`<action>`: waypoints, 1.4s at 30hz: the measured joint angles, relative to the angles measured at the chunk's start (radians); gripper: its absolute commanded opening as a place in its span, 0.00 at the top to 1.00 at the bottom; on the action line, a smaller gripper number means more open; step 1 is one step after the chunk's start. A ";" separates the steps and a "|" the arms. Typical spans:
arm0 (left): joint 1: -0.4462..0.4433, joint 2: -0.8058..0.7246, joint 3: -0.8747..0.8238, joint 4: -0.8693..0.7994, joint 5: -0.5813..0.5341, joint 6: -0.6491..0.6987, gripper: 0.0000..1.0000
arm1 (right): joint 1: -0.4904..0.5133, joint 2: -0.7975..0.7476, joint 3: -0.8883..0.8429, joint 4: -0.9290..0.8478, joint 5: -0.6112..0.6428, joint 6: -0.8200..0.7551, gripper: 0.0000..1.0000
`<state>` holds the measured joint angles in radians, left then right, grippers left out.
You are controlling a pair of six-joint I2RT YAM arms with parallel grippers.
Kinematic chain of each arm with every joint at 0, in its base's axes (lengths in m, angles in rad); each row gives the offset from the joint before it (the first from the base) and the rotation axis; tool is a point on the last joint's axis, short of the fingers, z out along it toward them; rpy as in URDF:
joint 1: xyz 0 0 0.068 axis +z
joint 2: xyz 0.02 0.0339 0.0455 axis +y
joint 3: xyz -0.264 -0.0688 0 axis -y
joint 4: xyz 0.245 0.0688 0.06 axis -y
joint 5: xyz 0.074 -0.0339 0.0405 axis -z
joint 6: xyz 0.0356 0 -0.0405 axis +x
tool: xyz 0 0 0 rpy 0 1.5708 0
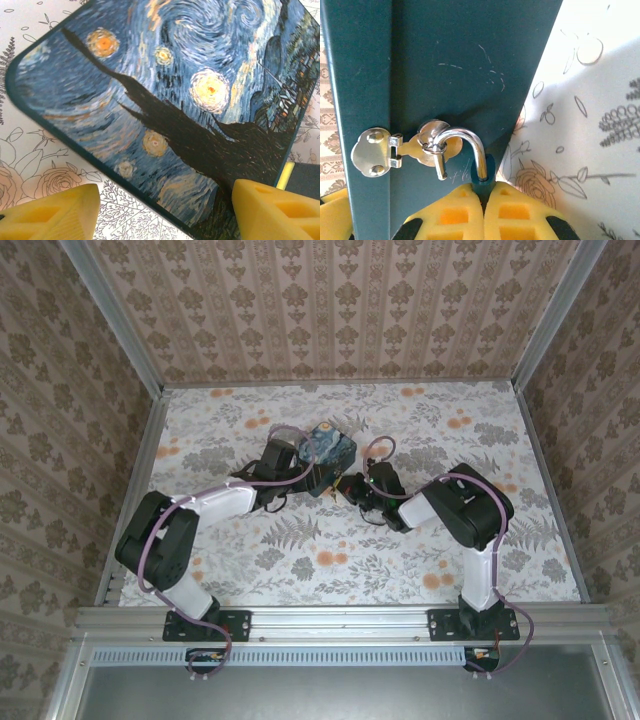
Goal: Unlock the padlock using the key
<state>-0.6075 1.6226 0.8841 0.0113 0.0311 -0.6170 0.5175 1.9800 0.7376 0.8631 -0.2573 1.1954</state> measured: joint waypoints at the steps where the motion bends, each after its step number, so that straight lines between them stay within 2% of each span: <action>1: 0.000 0.001 0.000 0.003 0.001 0.000 0.30 | -0.009 0.002 0.011 -0.008 -0.005 -0.006 1.00; 9: -0.001 0.012 0.001 0.023 0.010 -0.005 0.31 | -0.086 0.052 0.129 -0.077 -0.092 -0.038 1.00; 17: -0.001 0.015 0.003 0.028 0.010 -0.011 0.32 | -0.120 0.045 0.139 -0.133 -0.161 -0.092 1.00; 24: -0.002 0.029 0.017 0.029 0.015 -0.011 0.32 | -0.133 -0.028 0.217 -0.449 -0.137 -0.288 1.00; 29: -0.008 0.038 0.027 0.028 0.025 -0.011 0.32 | -0.133 -0.045 0.251 -0.565 -0.089 -0.368 1.00; 38: -0.008 0.049 0.038 0.026 0.037 -0.011 0.33 | -0.135 -0.039 0.258 -0.565 -0.081 -0.373 1.00; 42: -0.008 0.059 0.048 0.028 0.041 -0.010 0.34 | -0.178 0.008 0.249 -0.441 -0.175 -0.285 1.00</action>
<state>-0.6155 1.6817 0.9325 0.0395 0.0719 -0.6273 0.3397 1.9884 0.9871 0.4221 -0.4324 0.9104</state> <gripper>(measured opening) 0.666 0.065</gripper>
